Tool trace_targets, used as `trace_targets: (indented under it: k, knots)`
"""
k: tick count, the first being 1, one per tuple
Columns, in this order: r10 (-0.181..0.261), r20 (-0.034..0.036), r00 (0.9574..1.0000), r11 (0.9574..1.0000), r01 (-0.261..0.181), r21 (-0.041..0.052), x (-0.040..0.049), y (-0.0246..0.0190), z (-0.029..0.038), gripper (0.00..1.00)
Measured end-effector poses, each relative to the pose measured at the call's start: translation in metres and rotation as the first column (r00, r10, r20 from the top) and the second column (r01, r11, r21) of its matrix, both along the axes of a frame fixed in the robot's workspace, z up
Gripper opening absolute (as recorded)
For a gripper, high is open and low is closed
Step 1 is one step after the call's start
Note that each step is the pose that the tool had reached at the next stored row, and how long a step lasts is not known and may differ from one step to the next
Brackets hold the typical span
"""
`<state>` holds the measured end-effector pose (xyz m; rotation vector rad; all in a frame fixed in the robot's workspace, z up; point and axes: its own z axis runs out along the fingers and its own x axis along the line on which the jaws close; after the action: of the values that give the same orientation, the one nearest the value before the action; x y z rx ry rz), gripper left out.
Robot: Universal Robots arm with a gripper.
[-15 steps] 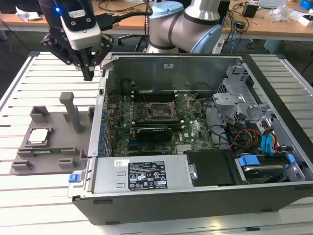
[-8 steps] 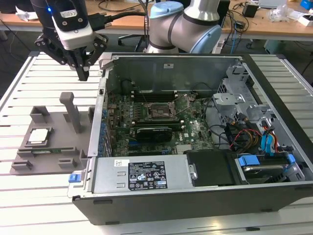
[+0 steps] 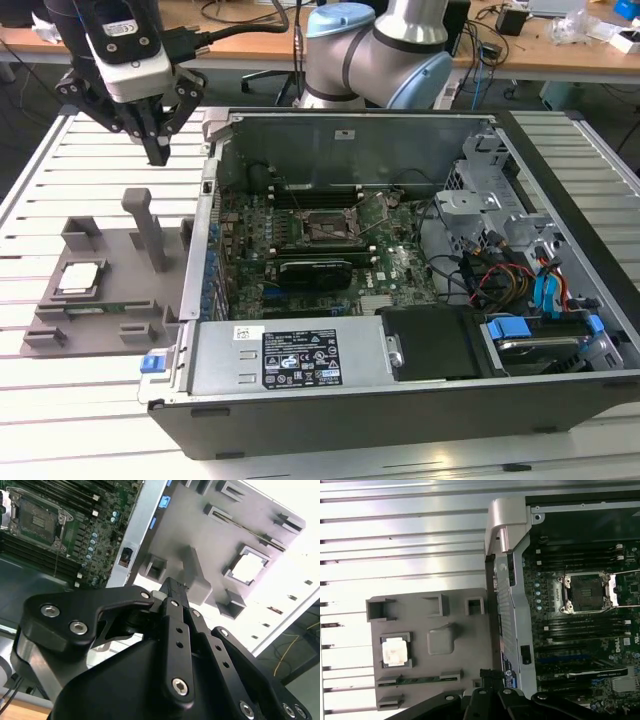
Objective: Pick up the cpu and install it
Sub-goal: 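Reach for the cpu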
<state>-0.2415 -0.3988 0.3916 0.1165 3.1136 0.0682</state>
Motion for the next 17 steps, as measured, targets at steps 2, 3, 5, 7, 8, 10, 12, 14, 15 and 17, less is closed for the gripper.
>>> trace_targets:
  k: [2, 3, 5, 7, 8, 10, 12, 14, 15, 17]
  knots:
    - [0.0, 0.0, 1.0, 1.0, 0.0, 0.0, -0.0038, 0.0, -0.0001, 0.11]
    - [0.0, 0.0, 1.0, 1.0, 0.0, 0.0, -0.0054, 0.0, -0.0001, 0.11]
    - [0.0, 0.0, 1.0, 1.0, 0.0, -0.0001, -0.0108, 0.0, -0.0003, 0.11]
    - [0.0, 0.0, 1.0, 1.0, 0.0, 0.0, -0.0177, 0.0, -0.0005, 0.11]
    - [0.0, 0.0, 1.0, 1.0, 0.0, 0.0, -0.0195, 0.0, -0.0005, 0.11]
    - [0.0, 0.0, 1.0, 1.0, 0.0, 0.0, -0.0237, 0.0, -0.0006, 0.11]
    - [0.0, 0.0, 1.0, 1.0, 0.0, 0.0, -0.0303, 0.0, -0.0007, 0.11]
    - [0.0, 0.0, 1.0, 1.0, 0.0, 0.0, -0.0334, 0.0, -0.0008, 0.11]
    - [0.0, 0.0, 1.0, 1.0, 0.0, -0.0001, -0.0364, 0.0, -0.0009, 0.11]
    - [0.0, 0.0, 1.0, 1.0, 0.0, 0.0, -0.0403, 0.0, -0.001, 0.11]
